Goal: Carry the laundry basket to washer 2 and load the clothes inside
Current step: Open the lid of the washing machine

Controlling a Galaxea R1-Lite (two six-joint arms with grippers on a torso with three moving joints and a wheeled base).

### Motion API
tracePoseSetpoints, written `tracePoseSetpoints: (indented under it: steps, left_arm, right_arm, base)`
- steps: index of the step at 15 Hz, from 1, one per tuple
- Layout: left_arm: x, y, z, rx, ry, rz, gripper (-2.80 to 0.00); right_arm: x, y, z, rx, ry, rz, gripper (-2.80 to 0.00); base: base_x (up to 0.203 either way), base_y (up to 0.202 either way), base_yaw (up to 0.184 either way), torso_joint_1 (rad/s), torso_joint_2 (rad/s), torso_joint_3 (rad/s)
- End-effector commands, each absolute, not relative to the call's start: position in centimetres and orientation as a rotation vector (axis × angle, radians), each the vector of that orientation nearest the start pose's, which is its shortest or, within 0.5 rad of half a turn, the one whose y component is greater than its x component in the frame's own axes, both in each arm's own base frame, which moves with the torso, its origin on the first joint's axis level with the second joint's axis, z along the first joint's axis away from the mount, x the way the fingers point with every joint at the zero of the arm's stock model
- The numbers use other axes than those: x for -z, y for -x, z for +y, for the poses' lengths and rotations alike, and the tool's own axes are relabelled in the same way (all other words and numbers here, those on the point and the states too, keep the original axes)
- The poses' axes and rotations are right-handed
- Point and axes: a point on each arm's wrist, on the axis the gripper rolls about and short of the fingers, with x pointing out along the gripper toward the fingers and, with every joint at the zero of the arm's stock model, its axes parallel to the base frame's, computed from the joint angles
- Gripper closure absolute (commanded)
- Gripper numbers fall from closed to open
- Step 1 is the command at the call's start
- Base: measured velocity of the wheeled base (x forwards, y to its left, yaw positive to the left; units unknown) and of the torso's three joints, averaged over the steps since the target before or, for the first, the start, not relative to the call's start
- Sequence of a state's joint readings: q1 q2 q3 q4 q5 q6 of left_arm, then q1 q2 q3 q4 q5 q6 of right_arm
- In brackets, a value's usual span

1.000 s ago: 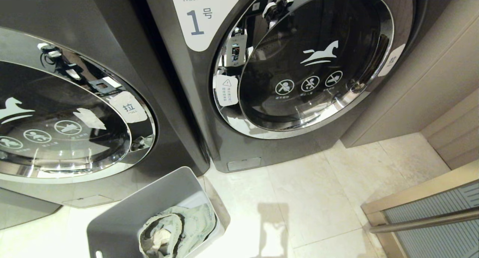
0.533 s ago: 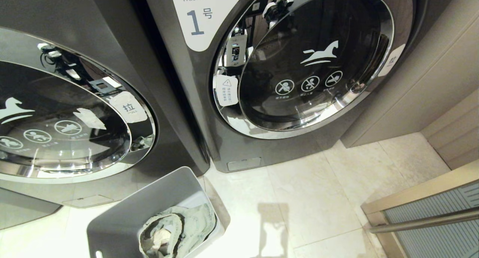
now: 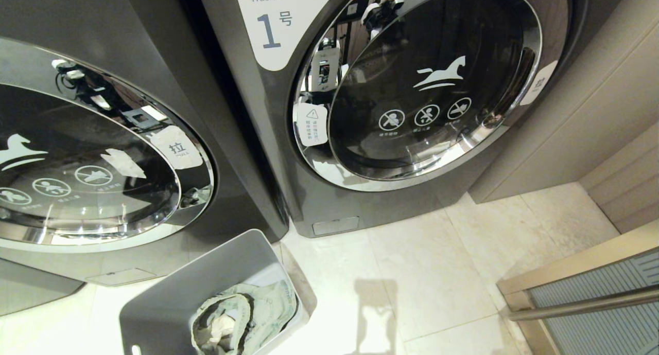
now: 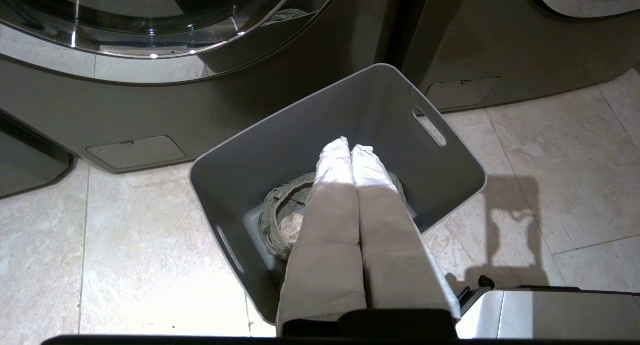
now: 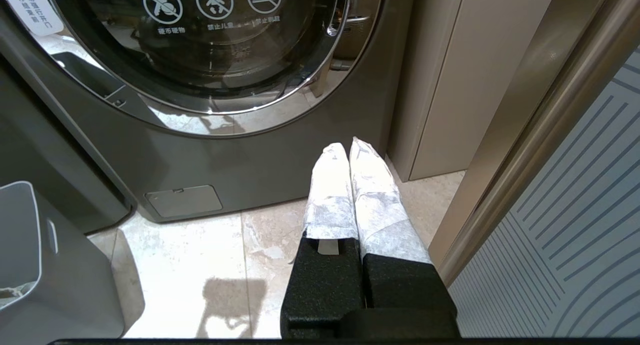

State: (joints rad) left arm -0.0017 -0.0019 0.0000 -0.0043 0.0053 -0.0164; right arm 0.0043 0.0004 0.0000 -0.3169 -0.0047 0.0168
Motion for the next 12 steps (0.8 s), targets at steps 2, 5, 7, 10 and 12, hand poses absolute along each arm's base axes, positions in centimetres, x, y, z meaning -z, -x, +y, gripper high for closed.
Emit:
tracePoseSetpoints:
  steps: [2,5,7,10,12]
  left_arm:
    - [-7.60,2.28,0.02,-0.005,0.017,-0.005,0.00]
    - [-7.60,2.28,0.02,-0.004,0.017,-0.005,0.00]
    - [-7.60,2.28,0.02,-0.005,0.017,-0.005,0.00]
    - [-7.60,2.28,0.02,-0.004,0.017,-0.005,0.00]
    - [-7.60,2.28,0.02,-0.005,0.017,-0.005,0.00]
  right_arm:
    - [-9.67,2.37,-0.02,-0.002,-0.018,-0.278,0.00]
    - [-9.67,2.37,-0.02,-0.002,-0.018,-0.278,0.00]
    - [-9.67,2.37,-0.02,-0.002,-0.018,-0.278,0.00]
    - [-9.67,2.37,-0.02,-0.002,-0.018,-0.278,0.00]
    - [-9.67,2.37,-0.02,-0.002,-0.018,-0.278,0.00]
  base:
    - [0.000,0.000,0.000,0.000,0.00,0.000]
    - [0.000,0.000,0.000,0.000,0.00,0.000]
    - [0.000,0.000,0.000,0.000,0.00,0.000]
    - [0.000,0.000,0.000,0.000,0.00,0.000]
    - [0.000,0.000,0.000,0.000,0.00,0.000]
